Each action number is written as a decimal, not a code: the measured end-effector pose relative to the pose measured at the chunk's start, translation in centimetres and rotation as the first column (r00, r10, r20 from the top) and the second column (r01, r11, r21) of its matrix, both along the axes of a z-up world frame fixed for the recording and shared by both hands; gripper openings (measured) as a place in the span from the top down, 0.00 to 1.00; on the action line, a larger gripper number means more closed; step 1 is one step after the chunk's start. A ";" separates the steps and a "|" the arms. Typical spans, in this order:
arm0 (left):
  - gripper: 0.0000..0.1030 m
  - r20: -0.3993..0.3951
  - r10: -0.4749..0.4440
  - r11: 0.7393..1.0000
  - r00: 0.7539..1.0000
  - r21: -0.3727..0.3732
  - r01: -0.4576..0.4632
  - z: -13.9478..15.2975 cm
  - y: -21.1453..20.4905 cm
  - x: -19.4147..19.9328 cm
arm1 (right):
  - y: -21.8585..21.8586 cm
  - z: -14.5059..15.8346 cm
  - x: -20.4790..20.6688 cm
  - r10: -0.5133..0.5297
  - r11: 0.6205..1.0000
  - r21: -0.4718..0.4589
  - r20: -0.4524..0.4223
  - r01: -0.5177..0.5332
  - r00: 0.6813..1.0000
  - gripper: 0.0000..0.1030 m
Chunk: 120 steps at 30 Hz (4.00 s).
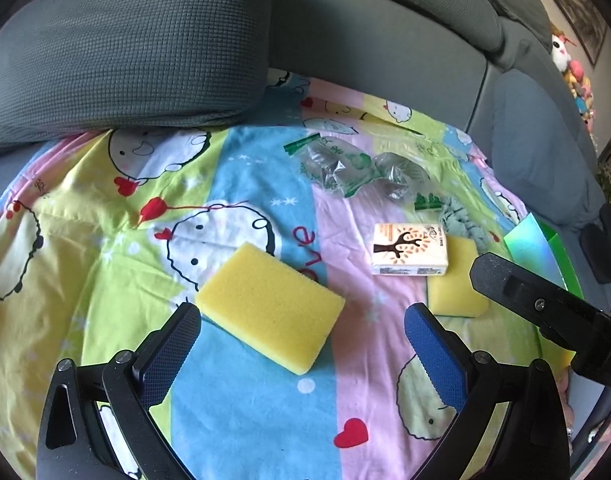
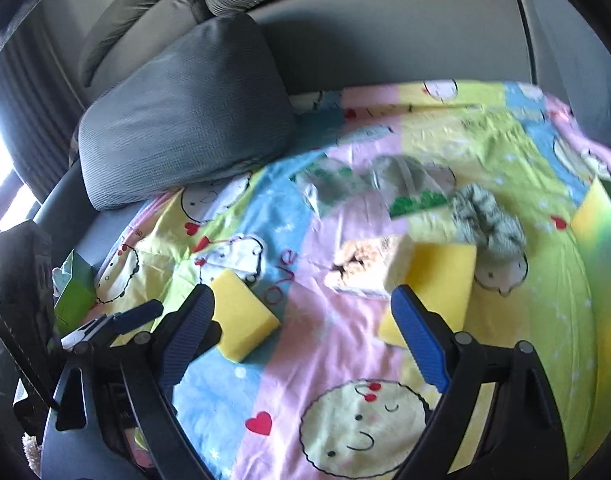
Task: Organize objects
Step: 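Move the right tool toward the small yellow sponge on the sheet, then close the right tool on the small yellow sponge and lift it, then carry the yellow sponge with the right tool into the green-rimmed box and release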
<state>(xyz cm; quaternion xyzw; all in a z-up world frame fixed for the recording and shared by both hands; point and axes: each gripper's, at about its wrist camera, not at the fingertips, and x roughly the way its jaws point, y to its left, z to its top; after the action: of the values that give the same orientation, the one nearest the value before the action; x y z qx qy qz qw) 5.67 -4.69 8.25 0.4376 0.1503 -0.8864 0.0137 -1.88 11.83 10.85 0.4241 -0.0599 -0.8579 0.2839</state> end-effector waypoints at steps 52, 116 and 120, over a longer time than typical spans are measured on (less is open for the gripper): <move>0.60 -0.016 -0.058 0.994 0.998 0.089 0.059 -2.8 -0.1 -0.8 | -9.4 -8.3 -5.0 0.258 0.966 -0.102 0.328 -0.238 0.909 0.65; 0.46 -0.323 -0.652 0.756 0.686 -0.209 0.620 9.4 28.7 -5.4 | 23.6 4.2 0.6 -0.462 0.794 -0.444 0.005 0.416 0.887 0.52; 0.46 -0.301 -0.708 0.703 0.639 -0.204 0.682 8.9 32.0 -6.0 | 27.6 3.1 1.8 -0.561 0.729 -0.448 0.040 0.517 0.827 0.52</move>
<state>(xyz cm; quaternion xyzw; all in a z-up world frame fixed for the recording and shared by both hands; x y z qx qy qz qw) -0.36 27.30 17.14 0.2920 -0.0612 -0.8919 -0.3397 -0.08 39.42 13.95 0.2702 -0.3586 -0.8863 0.1134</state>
